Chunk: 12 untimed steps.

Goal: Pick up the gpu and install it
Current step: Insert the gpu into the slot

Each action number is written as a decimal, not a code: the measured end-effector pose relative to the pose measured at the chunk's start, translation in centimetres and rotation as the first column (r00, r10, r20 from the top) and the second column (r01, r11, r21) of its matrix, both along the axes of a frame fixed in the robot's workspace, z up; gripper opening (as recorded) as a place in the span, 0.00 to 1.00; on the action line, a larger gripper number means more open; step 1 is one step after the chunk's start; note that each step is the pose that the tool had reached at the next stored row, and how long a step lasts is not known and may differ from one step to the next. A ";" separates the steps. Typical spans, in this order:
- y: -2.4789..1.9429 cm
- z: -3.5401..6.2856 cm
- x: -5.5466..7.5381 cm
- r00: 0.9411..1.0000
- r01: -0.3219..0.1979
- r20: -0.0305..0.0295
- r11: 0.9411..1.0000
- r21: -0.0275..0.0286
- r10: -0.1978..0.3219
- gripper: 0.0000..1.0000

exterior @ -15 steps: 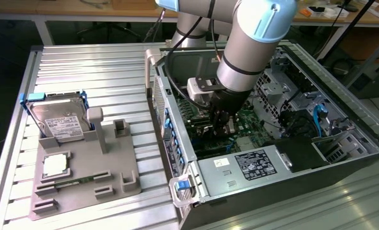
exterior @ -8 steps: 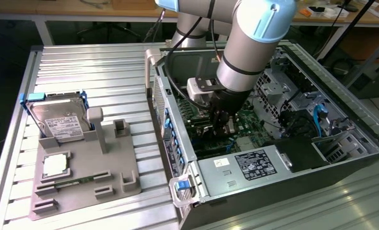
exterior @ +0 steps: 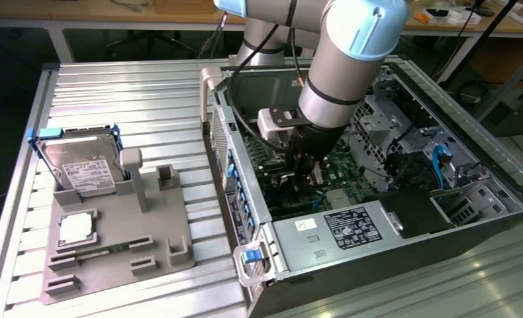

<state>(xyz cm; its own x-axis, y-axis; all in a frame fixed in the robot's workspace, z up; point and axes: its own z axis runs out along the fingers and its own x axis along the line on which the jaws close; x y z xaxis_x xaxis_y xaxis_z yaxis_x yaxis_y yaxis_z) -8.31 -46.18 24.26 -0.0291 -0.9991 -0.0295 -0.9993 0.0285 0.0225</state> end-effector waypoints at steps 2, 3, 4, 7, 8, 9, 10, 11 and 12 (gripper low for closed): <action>-0.01 0.55 0.0 1.000 0.000 -0.001 1.000 -0.001 0.000 0.47; 0.00 0.92 0.0 1.000 0.000 -0.001 1.000 0.000 0.000 0.47; 0.00 1.44 0.0 1.000 0.000 -0.001 1.000 0.000 0.000 0.47; 0.00 3.08 0.0 1.000 0.000 -0.001 1.000 0.000 0.000 0.47; 0.00 3.74 0.0 1.000 0.000 -0.001 1.000 0.000 0.000 0.47; 0.00 4.45 0.0 1.000 0.000 -0.001 1.000 0.000 0.000 0.47; 0.00 4.66 0.0 1.000 0.000 -0.001 1.000 -0.001 0.000 0.47; 0.00 4.64 0.0 1.000 0.000 -0.001 1.000 0.000 0.000 0.47; 0.00 4.64 0.0 1.000 0.000 -0.001 1.000 0.000 0.000 0.47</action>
